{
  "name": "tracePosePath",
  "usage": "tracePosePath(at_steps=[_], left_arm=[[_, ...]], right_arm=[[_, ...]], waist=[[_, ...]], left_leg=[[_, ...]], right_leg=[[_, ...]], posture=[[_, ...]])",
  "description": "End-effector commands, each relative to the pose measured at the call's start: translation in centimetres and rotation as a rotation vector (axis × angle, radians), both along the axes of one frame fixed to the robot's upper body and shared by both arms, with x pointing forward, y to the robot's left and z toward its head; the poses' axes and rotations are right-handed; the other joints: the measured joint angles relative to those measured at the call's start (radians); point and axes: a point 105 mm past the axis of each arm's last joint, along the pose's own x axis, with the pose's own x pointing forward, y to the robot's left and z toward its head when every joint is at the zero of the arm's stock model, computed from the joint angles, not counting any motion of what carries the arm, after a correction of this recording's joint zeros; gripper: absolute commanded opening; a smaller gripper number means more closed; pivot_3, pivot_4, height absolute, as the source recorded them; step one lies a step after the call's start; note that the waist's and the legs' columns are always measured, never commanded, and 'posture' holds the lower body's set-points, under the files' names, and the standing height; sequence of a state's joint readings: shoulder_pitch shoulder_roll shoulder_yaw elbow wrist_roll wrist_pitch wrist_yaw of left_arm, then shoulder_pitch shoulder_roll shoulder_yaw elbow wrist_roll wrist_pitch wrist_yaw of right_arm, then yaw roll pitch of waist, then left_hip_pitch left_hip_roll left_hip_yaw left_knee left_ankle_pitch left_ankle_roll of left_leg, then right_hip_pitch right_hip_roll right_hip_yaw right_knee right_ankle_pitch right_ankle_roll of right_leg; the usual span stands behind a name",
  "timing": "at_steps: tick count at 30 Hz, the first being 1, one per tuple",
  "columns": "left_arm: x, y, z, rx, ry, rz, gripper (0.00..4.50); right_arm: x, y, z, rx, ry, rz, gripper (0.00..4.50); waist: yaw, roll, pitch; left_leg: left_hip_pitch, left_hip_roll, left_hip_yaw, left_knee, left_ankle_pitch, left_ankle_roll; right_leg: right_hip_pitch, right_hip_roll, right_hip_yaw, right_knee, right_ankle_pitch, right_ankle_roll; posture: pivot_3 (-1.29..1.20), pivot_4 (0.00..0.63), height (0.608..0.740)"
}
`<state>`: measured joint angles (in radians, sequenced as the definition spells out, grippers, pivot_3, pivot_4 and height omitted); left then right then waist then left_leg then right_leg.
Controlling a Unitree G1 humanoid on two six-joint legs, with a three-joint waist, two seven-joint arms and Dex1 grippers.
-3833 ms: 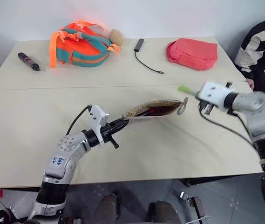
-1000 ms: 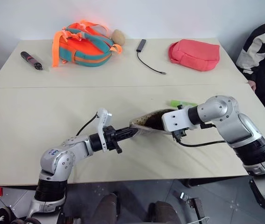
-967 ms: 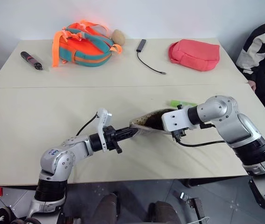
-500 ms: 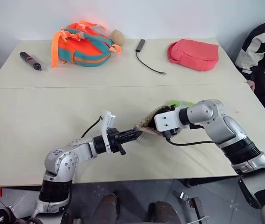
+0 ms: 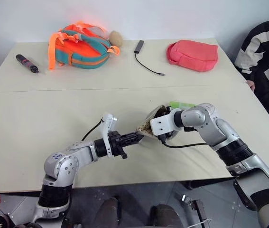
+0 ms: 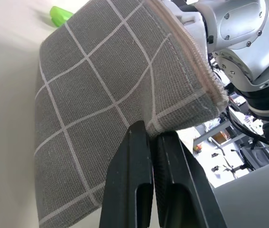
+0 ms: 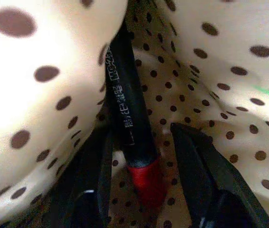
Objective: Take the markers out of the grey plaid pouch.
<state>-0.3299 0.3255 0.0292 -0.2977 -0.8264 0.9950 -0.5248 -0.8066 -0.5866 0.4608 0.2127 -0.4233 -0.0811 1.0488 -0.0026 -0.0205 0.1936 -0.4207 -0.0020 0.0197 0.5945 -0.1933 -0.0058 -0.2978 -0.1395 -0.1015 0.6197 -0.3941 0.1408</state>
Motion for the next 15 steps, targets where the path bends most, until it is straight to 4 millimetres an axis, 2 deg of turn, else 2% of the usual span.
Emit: tracePosePath(at_steps=[1,2,3,10,15], left_arm=[[-0.5,-0.2,1.2,-0.027,-0.047,-0.023,0.0],[-0.4,-0.1,1.2,-0.024,-0.049,-0.017,0.0],[-0.3,-0.1,1.2,-0.022,-0.05,-0.013,0.0],[0.2,0.6,0.4,0.025,-0.075,0.031,0.0],[0.8,0.9,0.2,0.062,-0.122,0.059,0.0]], right_arm=[[-0.3,-0.4,-0.6,0.009,0.034,-0.018,0.85],[-0.3,-0.6,-0.3,0.015,0.033,-0.02,0.61],[-0.4,-0.6,-0.1,0.02,0.032,-0.021,0.59],[-1.8,-1.1,4.2,0.107,0.031,-0.009,0.59],[-2.4,-1.4,6.0,0.151,0.042,-0.011,0.59]], waist=[[0.0,0.0,0.0],[0.0,0.0,0.0],[0.001,0.0,0.0],[0.004,0.0,0.0],[0.006,0.0,0.0]], left_leg=[[0.0,0.0,0.0,0.0,0.0,0.0],[0.0,0.0,0.0,0.0,0.0,0.0],[0.0,0.0,0.0,0.0,0.0,0.0],[-0.001,0.0,0.0,0.0,0.0,0.0],[-0.001,0.0,0.0,0.0,0.0,0.0]], right_leg=[[0.0,0.0,0.0,0.0,0.0,0.0],[0.0,0.0,0.0,0.0,0.0,0.0],[0.0,0.0,0.0,0.0,0.0,0.0],[0.0,0.0,0.0,-0.001,0.0,0.0],[-0.001,0.0,0.0,-0.001,0.0,0.0]], posture=[[0.0,0.15,0.74],[0.0,0.15,0.74],[0.0,0.15,0.74],[0.0,0.15,0.74],[0.0,0.15,0.74]])
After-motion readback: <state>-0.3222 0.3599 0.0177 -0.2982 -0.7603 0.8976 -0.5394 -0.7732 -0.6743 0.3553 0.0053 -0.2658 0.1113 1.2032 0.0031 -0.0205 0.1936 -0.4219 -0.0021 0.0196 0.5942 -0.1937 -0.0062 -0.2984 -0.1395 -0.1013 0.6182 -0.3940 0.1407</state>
